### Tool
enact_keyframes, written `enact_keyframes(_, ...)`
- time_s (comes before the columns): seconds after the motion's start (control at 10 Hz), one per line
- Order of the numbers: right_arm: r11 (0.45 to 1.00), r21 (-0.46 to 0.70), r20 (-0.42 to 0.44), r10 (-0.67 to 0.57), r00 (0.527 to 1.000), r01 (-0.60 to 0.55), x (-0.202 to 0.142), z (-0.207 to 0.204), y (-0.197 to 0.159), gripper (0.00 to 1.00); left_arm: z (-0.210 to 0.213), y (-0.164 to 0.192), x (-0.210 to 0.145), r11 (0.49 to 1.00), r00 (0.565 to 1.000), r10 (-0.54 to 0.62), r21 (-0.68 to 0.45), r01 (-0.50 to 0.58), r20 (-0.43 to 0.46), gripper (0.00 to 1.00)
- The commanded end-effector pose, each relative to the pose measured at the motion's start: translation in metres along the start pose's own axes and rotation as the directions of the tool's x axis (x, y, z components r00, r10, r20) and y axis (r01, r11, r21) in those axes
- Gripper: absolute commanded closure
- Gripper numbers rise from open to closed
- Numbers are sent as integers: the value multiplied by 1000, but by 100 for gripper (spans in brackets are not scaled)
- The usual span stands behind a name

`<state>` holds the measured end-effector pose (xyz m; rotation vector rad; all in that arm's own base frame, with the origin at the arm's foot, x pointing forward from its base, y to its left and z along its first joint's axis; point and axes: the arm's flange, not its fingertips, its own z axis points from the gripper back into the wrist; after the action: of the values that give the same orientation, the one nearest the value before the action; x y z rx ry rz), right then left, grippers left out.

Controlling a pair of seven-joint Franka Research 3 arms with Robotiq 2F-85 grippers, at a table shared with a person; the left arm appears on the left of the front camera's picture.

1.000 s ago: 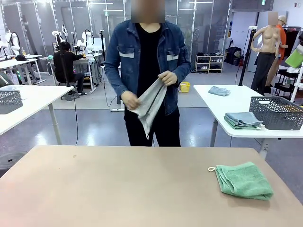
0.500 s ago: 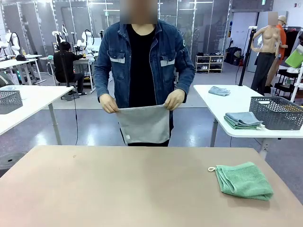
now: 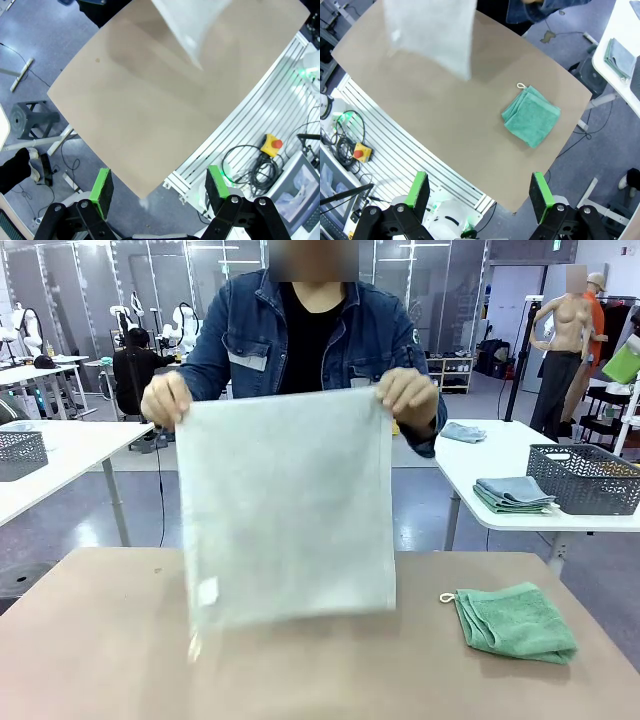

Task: Fold the towels and place them in the basket.
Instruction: When a person lays out a Towel with hook on the table, fold it in half twice.

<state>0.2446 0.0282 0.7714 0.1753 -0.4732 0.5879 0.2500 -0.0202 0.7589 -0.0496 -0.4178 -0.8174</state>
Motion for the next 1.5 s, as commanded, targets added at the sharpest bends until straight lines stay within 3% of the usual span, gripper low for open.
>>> enact_keyframes(0.0, 1000, 1, 5, -6, 1000, 6, -1, 1, 1, 0, 1, -1, 0, 1000, 1000, 0, 0, 0, 1, 7)
enact_keyframes(1.4, 1000, 1, 5, -6, 1000, 6, -1, 1, 1, 0, 1, -1, 0, 1000, 1000, 0, 0, 0, 1, 7)
